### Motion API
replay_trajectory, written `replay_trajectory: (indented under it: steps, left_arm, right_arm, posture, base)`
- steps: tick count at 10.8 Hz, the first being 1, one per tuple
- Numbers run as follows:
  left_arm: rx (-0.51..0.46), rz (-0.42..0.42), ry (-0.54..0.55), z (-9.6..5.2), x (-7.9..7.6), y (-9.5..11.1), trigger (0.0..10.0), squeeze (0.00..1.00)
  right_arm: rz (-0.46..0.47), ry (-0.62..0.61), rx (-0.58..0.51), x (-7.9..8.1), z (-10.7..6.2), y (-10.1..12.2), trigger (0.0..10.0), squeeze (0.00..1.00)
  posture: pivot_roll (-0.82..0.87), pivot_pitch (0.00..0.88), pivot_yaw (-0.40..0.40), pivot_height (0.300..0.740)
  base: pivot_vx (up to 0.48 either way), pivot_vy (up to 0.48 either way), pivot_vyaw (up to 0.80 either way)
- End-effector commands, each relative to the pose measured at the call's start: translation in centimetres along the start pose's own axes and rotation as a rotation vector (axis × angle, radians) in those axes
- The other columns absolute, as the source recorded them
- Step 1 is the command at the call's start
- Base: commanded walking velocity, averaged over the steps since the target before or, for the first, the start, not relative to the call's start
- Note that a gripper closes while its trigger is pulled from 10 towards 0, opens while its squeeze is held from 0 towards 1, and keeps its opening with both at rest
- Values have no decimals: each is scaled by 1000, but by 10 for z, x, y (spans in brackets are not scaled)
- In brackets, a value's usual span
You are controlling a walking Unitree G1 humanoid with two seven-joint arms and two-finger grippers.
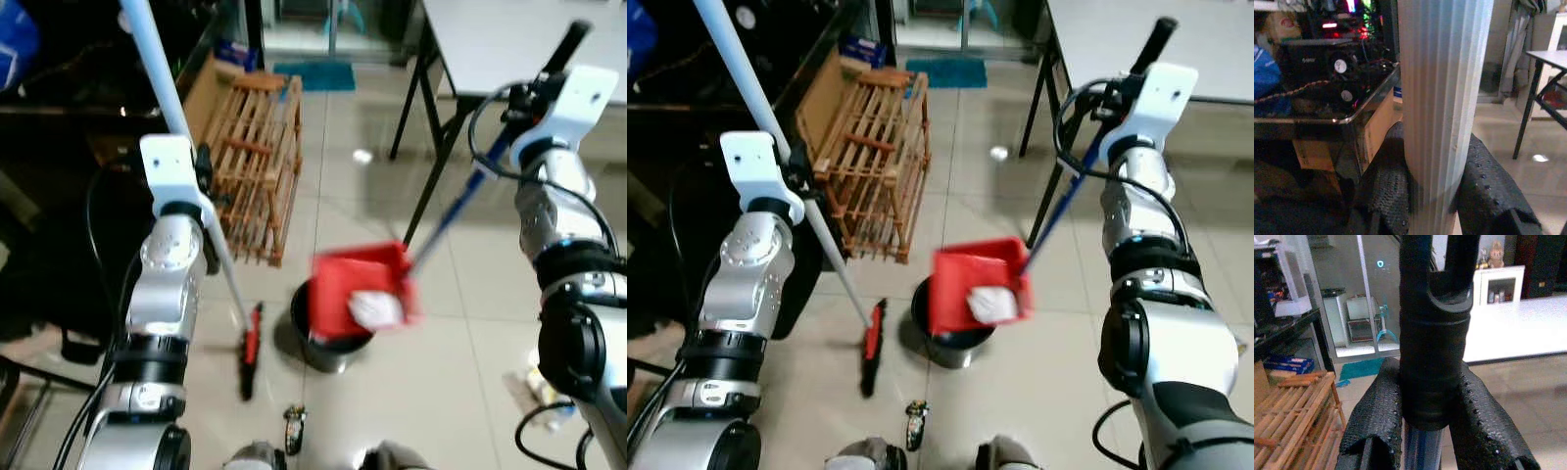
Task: Sweep floor
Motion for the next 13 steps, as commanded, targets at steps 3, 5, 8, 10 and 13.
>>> replay_trajectory:
  steps: [3, 5, 8, 10, 13]
  left_arm:
    - [-68, 4, -11, 3, -5, 20, 10000, 0]
    - [-69, 8, -13, 3, -5, 20, 10000, 0]
    - [-85, 7, -34, 2, -10, 23, 10000, 0]
    - [-83, 10, -45, 2, -12, 22, 10000, 0]
    - [-86, 9, -41, 1, -12, 23, 10000, 0]
  right_arm:
    - [5, -9, -75, -3, 4, 22, 10000, 0]
    - [8, -8, -74, -3, 4, 22, 10000, 0]
    - [9, -9, -68, -3, 3, 20, 10000, 0]
    - [9, -9, -67, -3, 3, 19, 10000, 0]
    - [9, 8, -98, -1, 3, 25, 10000, 0]
  posture:
    - [-26, 80, 19, 740]
    - [-27, 77, 19, 740]
    - [-25, 79, 20, 740]
    - [-27, 80, 21, 740]
    - [-25, 83, 19, 740]
  base:
    - [406, 0, 0]
    - [409, 0, 0]
    - [129, 0, 0]
    - [0, 0, 0]
    - [0, 0, 0]
Point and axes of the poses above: a point about 5 cm out from each wrist's last joint towards the gripper, its own z axis pointing out of the wrist towards the gripper, its own y axis along the axis of the wrist's last joint, x = y × z, the point moved 4 cm from there along z, pointing out of the wrist towards the gripper, and after that the axes turned 10 degrees about z, right-handed, at the moved point
